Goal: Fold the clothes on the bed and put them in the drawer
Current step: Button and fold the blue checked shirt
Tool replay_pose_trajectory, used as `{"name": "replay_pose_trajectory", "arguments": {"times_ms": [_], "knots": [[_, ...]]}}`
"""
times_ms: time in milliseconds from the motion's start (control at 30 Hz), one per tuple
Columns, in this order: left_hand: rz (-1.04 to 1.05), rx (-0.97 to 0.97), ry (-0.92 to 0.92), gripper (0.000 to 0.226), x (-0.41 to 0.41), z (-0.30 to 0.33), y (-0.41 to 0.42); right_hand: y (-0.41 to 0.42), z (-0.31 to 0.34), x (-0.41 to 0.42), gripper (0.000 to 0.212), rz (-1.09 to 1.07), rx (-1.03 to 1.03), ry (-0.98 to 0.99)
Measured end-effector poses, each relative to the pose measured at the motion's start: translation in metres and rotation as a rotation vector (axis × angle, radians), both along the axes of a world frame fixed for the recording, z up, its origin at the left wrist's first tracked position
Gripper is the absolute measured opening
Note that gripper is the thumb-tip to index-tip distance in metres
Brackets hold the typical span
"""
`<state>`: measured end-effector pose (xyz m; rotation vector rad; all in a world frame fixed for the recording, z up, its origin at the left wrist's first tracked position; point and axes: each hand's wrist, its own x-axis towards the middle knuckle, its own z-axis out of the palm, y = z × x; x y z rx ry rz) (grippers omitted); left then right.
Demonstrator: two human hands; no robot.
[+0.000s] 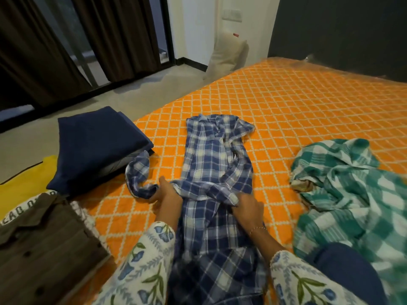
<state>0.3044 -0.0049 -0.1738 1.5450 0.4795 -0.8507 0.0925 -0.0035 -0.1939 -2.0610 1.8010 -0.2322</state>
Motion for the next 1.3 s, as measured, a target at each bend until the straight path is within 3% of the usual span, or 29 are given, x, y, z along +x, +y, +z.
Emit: {"name": "replay_pose_trajectory", "arguments": {"times_ms": [100,133,167,267,300,433,533,667,733,833,967,1067,1133,1200,1300], "knots": [[-0.214,0.018,-0.027,0.137,-0.039,-0.042,-0.016,0.011,0.008,0.014,0.015,0.098,-0.13,-0.131],[-0.258,0.027,0.006,0.141,-0.055,-0.052,-0.017,0.019,0.011,0.019,0.013,0.142,-0.162,-0.142],[-0.322,-0.026,0.043,0.131,-0.065,-0.046,-0.01,0.029,0.014,0.023,0.014,0.186,-0.182,-0.139],[-0.372,-0.021,0.028,0.055,-0.079,-0.012,0.006,0.051,0.015,0.02,0.022,0.277,-0.148,-0.108],[-0.357,-0.045,0.022,0.041,-0.075,-0.012,0.007,0.055,0.014,0.016,0.023,0.321,-0.11,-0.087],[-0.208,-0.265,0.043,0.026,-0.056,-0.014,0.025,0.066,0.018,0.005,0.034,0.475,-0.039,-0.054],[-0.238,-0.359,0.064,0.017,-0.057,-0.017,0.04,0.07,0.02,0.011,0.037,0.577,-0.017,-0.077],[-0.424,-0.07,-0.307,0.05,-0.057,-0.021,0.05,0.073,0.0,0.006,0.052,0.664,-0.018,0.034],[-0.398,-0.021,-0.381,0.058,-0.05,-0.012,0.055,0.074,-0.011,-0.007,0.066,0.628,-0.104,0.11],[-0.439,0.117,-0.391,0.07,-0.044,-0.01,0.063,0.077,-0.021,-0.019,0.071,0.568,-0.178,0.206],[-0.663,0.231,-0.493,0.084,-0.056,-0.015,0.075,0.083,-0.018,-0.02,0.043,0.599,-0.138,0.064],[-0.558,0.219,-0.416,0.074,-0.039,-0.011,0.079,0.086,-0.006,-0.019,0.036,0.589,-0.051,-0.049],[-0.624,0.295,-0.427,0.078,-0.035,-0.011,0.083,0.082,0.004,-0.018,0.028,0.669,0.078,-0.064],[-0.785,0.454,-0.594,0.086,-0.042,-0.01,0.092,0.081,0.007,-0.014,0.023,0.652,0.149,-0.125],[-0.941,0.556,-1.214,0.08,-0.063,-0.008,0.095,0.067,-0.003,-0.014,0.022,0.262,-0.045,-0.322]]}}
